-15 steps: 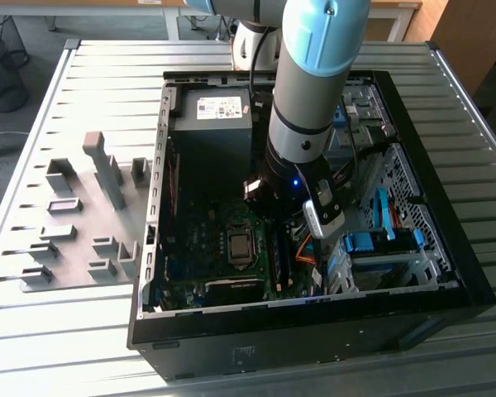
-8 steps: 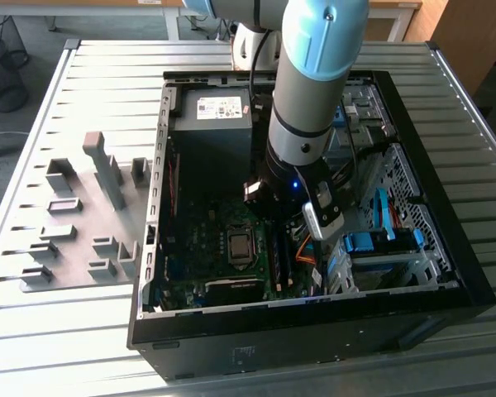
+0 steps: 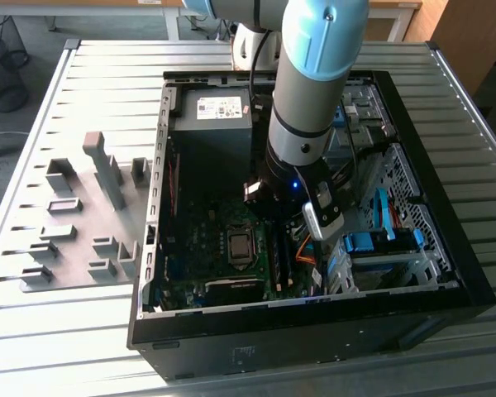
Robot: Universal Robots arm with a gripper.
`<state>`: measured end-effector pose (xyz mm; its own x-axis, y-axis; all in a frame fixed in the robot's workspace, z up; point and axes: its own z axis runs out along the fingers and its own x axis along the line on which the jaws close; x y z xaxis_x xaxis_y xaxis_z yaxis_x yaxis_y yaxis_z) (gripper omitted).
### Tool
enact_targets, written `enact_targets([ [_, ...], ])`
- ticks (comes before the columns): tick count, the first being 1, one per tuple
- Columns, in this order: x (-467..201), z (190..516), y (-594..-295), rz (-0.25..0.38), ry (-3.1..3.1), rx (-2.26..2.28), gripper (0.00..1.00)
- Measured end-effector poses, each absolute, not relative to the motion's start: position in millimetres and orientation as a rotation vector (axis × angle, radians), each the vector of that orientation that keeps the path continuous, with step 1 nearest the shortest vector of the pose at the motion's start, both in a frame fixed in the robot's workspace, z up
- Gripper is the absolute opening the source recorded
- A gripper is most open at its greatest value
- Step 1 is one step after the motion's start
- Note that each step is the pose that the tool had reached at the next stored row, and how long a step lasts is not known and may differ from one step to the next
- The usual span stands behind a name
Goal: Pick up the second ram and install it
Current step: 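Insert the second ram into the second slot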
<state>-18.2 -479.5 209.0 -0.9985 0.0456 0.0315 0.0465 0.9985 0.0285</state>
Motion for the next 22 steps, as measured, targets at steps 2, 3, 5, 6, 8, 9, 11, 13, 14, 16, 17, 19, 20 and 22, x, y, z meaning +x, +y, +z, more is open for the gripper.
enact_targets([
  [2,-18.3,208.9,-479.5,-0.045,-3.11,-0.072,0.14],
  [3,-18.2,208.9,-479.5,-0.046,-3.11,-0.072,0.14],
  [5,-18.2,208.9,-479.5,-0.045,-3.11,-0.072,0.14],
  [6,-18.3,208.9,-479.5,-0.046,-3.11,-0.072,0.14],
  [8,-18.2,208.8,-479.5,-0.046,-3.11,-0.072,0.14],
  [9,-18.2,208.8,-479.5,-0.045,-3.11,-0.072,0.15],
  [11,-18.2,208.8,-479.5,-0.046,-3.11,-0.072,0.21],
  [13,-18.2,213.0,-479.5,-0.045,-3.11,-0.072,0.21],
  [14,-18.2,216.7,-479.5,-0.046,-3.11,-0.072,0.21],
  [16,-18.2,223.1,-479.5,-0.046,-3.11,-0.072,0.21],
  [17,-18.3,225.3,-479.5,-0.045,-3.11,-0.072,0.21],
  [19,-18.2,227.5,-479.5,-0.046,-3.11,-0.072,0.21],
  [20,-18.2,228.2,-479.5,-0.046,-3.11,-0.072,0.21],
  [22,-18.2,229.2,-479.5,-0.046,-3.11,-0.072,0.21],
])
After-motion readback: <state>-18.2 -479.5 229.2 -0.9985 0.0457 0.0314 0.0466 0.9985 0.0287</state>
